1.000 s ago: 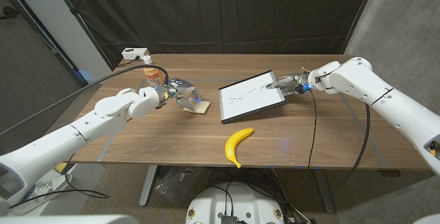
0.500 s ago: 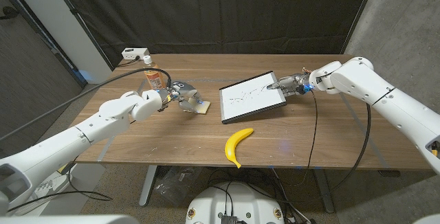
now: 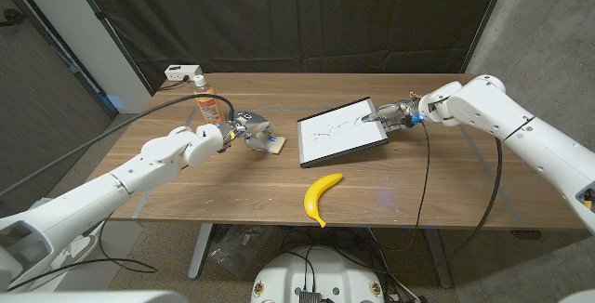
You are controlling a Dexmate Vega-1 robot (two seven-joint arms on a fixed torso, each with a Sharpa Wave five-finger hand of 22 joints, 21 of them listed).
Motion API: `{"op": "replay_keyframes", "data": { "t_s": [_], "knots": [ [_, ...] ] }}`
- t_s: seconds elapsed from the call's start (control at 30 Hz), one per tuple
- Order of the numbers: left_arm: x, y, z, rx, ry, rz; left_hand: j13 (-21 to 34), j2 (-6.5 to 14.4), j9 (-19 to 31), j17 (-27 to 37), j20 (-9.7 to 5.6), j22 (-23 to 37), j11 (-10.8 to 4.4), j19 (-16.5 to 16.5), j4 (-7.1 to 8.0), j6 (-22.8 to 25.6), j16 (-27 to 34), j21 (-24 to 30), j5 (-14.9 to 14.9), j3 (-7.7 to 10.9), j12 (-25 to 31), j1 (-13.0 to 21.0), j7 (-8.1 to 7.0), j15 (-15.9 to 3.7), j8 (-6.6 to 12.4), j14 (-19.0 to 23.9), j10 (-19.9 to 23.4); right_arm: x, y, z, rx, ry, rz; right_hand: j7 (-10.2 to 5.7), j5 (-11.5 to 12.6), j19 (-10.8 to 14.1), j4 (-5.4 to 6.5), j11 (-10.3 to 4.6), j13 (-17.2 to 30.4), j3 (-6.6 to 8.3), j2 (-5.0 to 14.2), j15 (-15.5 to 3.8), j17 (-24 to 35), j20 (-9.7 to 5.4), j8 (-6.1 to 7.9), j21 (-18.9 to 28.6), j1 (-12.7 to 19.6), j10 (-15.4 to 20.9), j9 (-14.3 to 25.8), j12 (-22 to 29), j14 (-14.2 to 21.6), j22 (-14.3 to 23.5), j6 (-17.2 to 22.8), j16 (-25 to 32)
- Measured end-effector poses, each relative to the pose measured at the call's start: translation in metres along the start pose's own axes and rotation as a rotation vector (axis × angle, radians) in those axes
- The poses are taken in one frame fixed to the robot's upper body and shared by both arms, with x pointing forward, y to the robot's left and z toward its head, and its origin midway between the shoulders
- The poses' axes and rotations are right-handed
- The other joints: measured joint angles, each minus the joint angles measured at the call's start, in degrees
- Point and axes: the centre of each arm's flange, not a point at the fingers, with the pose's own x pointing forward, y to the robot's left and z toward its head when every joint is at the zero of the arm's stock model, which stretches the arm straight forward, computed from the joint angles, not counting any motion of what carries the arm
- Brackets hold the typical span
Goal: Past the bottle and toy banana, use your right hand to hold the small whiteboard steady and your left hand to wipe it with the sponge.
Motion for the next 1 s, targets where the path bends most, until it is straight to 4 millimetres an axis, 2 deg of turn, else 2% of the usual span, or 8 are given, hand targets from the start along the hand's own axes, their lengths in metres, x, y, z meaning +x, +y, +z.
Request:
{"op": "replay_keyframes", "data": {
  "t_s": [0.13,0.37,0.57,0.87,0.97,1.0],
  "knots": [
    [0.0011,0.0,0.0011,-0.002,-0.001,0.01,0.01,0.32,0.0,-0.06,-0.06,0.0,0.33,1.52,0.33,3.45,0.0,0.44,-0.04,0.78,0.0,1.66,-0.17,-0.79,0.81,3.08,3.24,-0.0002,0.0,0.0,0.0,0.001,0.0,0.0,-0.07,0.0,0.07,0.0,0.0,-0.07,0.0,-0.02,0.0,0.0,0.0,0.0,0.0,0.0,0.0,0.0,0.02,0.0,0.0,0.0],
    [0.0036,-0.0029,0.0048,-0.014,-0.002,0.029,0.02,0.99,-0.01,-0.03,-0.22,-0.14,0.67,4.12,0.88,9.25,0.0,1.33,-0.46,1.51,0.3,2.32,-0.66,-2.51,2.65,8.72,9.25,-0.0003,-0.0001,0.0,0.0,0.003,-0.001,0.01,0.16,0.0,0.07,0.08,0.0,-0.07,0.0,-0.03,0.02,0.0,0.0,0.0,0.0,-0.08,0.27,0.0,0.03,-0.27,-0.01,-0.02],
    [0.0031,-0.0043,0.0056,-0.022,0.006,0.049,1.0,1.45,-0.01,-0.03,-0.13,-0.14,1.35,5.21,0.78,9.81,-0.02,1.73,-0.66,2.22,0.52,2.78,0.01,-3.68,3.02,12.05,11.56,0.0004,0.0003,-0.0006,0.0,0.005,0.0,0.02,0.16,-0.3,0.15,0.08,0.0,-0.15,0.0,-0.05,0.26,0.31,-0.26,0.42,0.0,-0.08,0.27,0.0,0.04,-0.27,-0.02,-0.06],
    [0.0002,-0.0034,0.0054,-0.028,0.017,0.083,2.69,2.05,0.03,-0.01,-0.43,-0.14,2.04,5.53,0.71,8.92,-0.03,1.73,-0.36,2.76,1.16,3.38,0.9,-4.51,3.2,14.13,12.29,0.0008,0.0015,0.0001,-0.001,0.003,-0.001,-0.1,0.13,-0.3,0.15,0.08,0.0,-0.16,0.0,-0.08,0.53,0.31,-0.27,0.42,0.0,-0.08,0.26,-0.22,0.08,-0.26,0.1,-0.07],
    [-0.0006,-0.002,0.0049,-0.03,0.019,0.095,3.31,2.65,0.18,0.26,-0.14,-0.14,1.96,5.84,0.71,9.22,-0.03,1.73,-0.35,2.76,1.18,3.98,1.21,-4.69,2.96,14.31,12.39,0.0007,0.0028,0.0003,-0.002,0.002,0.0,-0.1,0.11,-0.3,0.19,0.08,0.19,-0.19,0.0,-0.08,0.59,0.31,-0.27,0.56,0.0,-0.08,0.26,-0.22,0.08,-0.52,0.11,-0.07],
    [-0.0006,-0.0017,0.0049,-0.03,0.019,0.098,3.45,2.65,0.21,0.31,-0.14,-0.13,1.52,5.84,0.71,9.74,-0.02,1.73,-0.35,2.77,1.21,3.98,1.73,-4.7,2.83,14.32,12.82,0.0007,0.0032,0.0002,-0.002,0.001,0.001,-0.11,0.11,-0.3,0.22,0.08,0.26,-0.22,0.0,-0.08,0.6,0.31,-0.27,0.66,0.0,-0.08,0.26,-0.22,0.08,-0.53,0.11,-0.07]
  ]
}}
